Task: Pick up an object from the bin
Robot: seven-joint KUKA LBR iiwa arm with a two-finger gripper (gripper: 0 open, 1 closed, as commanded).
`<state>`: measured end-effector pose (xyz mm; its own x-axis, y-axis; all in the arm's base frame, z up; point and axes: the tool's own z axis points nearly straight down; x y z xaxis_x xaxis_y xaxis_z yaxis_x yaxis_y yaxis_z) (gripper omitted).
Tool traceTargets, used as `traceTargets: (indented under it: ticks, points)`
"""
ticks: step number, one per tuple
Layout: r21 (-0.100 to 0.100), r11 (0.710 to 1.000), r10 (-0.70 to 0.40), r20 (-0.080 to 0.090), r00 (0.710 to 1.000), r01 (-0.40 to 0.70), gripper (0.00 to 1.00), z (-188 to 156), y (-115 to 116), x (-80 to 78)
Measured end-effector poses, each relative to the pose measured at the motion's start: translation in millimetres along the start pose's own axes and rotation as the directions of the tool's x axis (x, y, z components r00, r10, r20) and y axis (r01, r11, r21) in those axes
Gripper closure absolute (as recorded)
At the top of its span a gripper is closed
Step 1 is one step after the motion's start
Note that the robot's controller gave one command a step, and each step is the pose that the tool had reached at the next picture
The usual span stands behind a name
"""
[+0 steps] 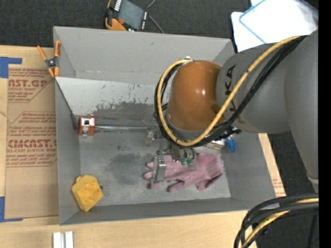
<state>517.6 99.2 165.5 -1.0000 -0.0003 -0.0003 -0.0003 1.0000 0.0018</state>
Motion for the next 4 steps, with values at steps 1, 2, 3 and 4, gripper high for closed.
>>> traceTargets:
  ticks: [1,2,3,4]
  points:
    - [0.0,1.0,0.0,0.0,1.0,0.0,0.0,0.0,0.0,0.0]
    - [0.0,0.963,-0.27,0.002,0.963,0.27,0.0,72.5,10.4,-2.0]
    - [0.0,0.992,-0.126,0.0,0.992,0.126,0.0,48.5,-60.1,12.3]
    - [-0.006,0.803,-0.596,-0.003,0.803,0.596,1.0,95.0,-27.2,28.4]
